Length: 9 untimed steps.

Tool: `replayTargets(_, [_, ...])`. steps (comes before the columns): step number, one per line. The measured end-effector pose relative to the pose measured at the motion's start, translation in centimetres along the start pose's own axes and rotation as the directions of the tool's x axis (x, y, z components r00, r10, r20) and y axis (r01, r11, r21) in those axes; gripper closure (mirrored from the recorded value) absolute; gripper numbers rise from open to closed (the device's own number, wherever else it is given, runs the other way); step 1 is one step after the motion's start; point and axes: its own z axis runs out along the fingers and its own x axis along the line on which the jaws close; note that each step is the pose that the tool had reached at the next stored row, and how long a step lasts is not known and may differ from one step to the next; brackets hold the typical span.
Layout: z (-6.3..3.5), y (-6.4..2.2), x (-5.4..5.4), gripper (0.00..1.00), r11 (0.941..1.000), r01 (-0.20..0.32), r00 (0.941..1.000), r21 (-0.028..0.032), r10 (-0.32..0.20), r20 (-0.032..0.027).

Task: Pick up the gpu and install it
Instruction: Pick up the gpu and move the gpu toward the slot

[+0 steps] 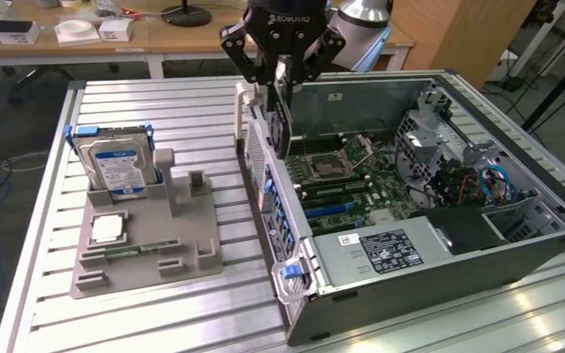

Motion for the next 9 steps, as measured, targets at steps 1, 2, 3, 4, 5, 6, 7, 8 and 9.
replayTargets(1, [0.01,0.01,-0.2,0.74,1.0000,0.000,1.0000,-0.0001,0.000,0.0000])
replayTargets(2, [0.01,0.03,-0.4,0.74,1.0000,0.000,1.0000,0.0000,0.000,0.0000])
replayTargets(3, [0.02,0.04,-0.6,0.74,1.0000,0.000,1.0000,0.0000,0.000,0.0000])
replayTargets(4, [0.03,0.06,-0.9,0.74,1.0000,0.000,1.0000,-0.0001,0.000,0.0000])
replayTargets(5, [0.03,0.07,-1.1,0.74,1.0000,0.000,1.0000,-0.0001,0.000,0.0000])
replayTargets(6, [0.03,0.09,-1.3,0.74,1.0000,0.000,1.0000,0.0000,0.000,-0.0001])
replayTargets(7, [0.04,0.10,-1.5,0.74,1.0000,0.000,1.0000,0.0001,0.000,-0.0001])
replayTargets(8, [0.04,0.11,-1.7,0.74,1.0000,0.000,1.0000,0.0000,0.000,-0.0001])
replayTargets(9, [0.05,0.13,-1.9,0.74,1.0000,0.000,1.0000,0.0000,0.000,-0.0001])
